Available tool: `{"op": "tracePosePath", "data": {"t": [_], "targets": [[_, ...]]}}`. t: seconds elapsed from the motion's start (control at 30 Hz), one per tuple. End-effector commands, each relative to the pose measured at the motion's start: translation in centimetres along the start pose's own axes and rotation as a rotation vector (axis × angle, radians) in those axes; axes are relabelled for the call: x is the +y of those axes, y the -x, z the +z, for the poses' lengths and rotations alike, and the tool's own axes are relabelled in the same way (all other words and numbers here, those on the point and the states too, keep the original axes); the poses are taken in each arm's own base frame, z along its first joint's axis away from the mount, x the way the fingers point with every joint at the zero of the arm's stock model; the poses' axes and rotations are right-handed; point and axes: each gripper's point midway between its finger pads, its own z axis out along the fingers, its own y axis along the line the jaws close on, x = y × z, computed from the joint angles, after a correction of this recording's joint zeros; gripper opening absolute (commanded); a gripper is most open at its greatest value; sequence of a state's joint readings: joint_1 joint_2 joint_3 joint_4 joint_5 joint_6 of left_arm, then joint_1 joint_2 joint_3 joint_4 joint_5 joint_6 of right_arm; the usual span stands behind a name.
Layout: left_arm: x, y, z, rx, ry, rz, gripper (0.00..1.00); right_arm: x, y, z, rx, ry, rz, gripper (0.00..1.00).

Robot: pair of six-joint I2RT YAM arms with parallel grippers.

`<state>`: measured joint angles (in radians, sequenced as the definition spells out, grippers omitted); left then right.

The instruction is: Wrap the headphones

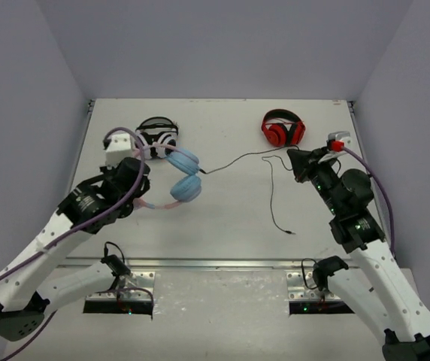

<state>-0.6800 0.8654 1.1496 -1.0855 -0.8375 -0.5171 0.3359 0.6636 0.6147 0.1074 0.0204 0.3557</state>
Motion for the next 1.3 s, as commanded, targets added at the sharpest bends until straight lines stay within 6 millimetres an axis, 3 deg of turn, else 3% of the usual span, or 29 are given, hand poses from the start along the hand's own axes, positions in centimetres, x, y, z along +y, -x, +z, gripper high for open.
{"op": "tracePosePath", "data": {"t": [0.0,0.03,0.13,0.3,0.43,0.47,0.57,0.77,0.87,1.07,1.27], "targets": [[-7.2,1.5,0.6,-0.046,-0.29,0.02,0.0,7.2,5.6,-1.2,-0.064,0.378,-0.101,0.01],[-10.2,0.7,0.5,-0.022,-0.426,0.039,0.0,7.9,5.1,-0.7,-0.022,0.423,-0.101,0.01],[-14.1,-1.3,0.4,0.036,-0.606,0.143,0.0,9.7,5.3,-0.8,0.038,0.518,-0.108,0.01],[-17.3,-4.5,0.4,0.107,-0.715,0.291,0.0,10.1,4.5,0.3,0.132,0.495,-0.169,0.01],[-20.9,-8.9,-2.2,0.198,-0.874,0.432,0.0,9.8,3.0,2.7,0.238,0.417,-0.184,0.01],[-21.6,-9.6,-2.8,0.213,-0.905,0.462,0.0,10.2,1.6,3.6,0.284,0.412,-0.19,0.01],[-23.6,-11.6,-5.4,0.236,-1.017,0.522,0.0,10.5,0.1,4.8,0.332,0.345,-0.241,0.01],[-24.8,-10.8,-8.0,0.208,-1.121,0.509,0.0,6.9,-3.3,6.6,0.413,0.09,-0.197,0.01],[-25.2,-10.8,-9.1,0.205,-1.165,0.514,0.0,7.0,-5.1,7.0,0.465,0.065,-0.2,0.01],[-25.3,-9.7,-8.9,0.162,-1.13,0.492,0.0,6.9,-7.1,6.9,0.543,0.028,-0.197,0.01],[-24.9,-6.7,-8.6,0.076,-1.061,0.417,0.0,5.8,-10.0,6.1,0.65,-0.074,-0.228,0.01]]}}
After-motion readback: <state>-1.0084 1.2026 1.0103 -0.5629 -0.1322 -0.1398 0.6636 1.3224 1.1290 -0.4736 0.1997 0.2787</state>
